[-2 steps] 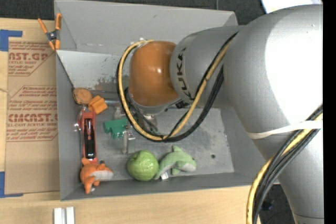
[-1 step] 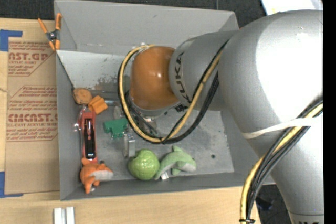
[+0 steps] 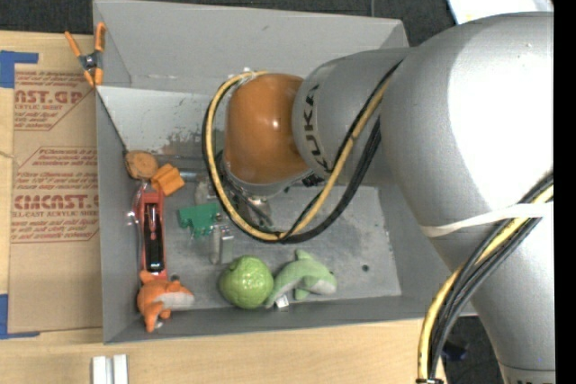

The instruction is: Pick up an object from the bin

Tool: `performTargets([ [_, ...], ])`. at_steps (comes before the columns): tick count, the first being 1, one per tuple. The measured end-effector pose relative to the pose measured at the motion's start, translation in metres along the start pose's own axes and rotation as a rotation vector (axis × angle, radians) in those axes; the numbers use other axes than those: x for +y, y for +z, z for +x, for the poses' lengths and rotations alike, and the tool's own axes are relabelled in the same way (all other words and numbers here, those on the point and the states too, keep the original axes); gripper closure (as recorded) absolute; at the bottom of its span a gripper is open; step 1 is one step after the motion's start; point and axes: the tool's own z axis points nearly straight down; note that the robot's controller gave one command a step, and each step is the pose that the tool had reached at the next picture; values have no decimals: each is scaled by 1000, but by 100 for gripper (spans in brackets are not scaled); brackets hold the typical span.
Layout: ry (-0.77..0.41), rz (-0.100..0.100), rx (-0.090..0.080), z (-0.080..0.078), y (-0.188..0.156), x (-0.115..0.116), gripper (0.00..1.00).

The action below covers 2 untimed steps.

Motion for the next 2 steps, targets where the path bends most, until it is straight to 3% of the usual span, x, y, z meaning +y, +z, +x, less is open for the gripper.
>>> performTargets([
  [1,-1,-3,-3,-6,-8,8,0],
  [2,-2,-4,-8,-5,-6,5,100],
])
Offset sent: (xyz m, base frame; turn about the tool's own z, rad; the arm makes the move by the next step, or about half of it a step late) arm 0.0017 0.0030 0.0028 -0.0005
